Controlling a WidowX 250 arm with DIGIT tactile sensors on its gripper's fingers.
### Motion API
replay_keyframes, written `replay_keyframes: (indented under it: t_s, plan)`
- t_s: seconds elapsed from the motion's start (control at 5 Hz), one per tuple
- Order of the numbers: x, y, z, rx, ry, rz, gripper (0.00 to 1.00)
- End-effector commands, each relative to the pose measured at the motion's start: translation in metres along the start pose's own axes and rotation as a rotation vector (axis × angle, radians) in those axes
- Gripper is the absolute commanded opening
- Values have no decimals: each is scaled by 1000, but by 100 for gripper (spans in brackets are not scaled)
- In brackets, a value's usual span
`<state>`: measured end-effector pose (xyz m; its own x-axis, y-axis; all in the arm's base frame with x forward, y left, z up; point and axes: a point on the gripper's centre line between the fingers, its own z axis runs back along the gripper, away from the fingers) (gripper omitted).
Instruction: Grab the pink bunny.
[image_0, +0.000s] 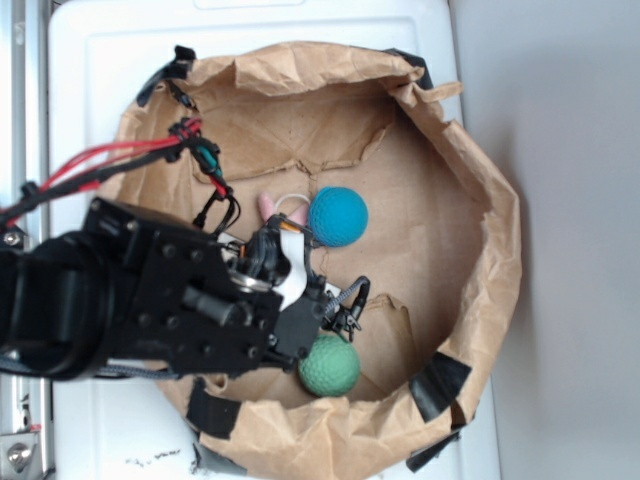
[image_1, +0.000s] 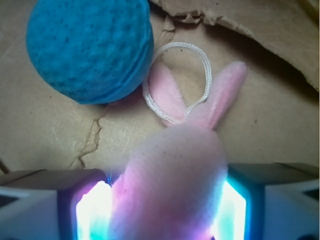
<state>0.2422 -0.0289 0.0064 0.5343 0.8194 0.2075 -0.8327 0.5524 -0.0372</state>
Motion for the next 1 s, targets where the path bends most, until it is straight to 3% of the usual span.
replay_keyframes:
  t_s: [0.0, 0.2, 0.6, 0.8]
  plan:
    - [44, -8, 80, -50, 223, -57, 0]
    - [60, -6, 127, -69, 260, -93, 0]
    - [63, 11, 165, -133, 229, -112, 0]
    - [63, 11, 165, -133, 229, -112, 100]
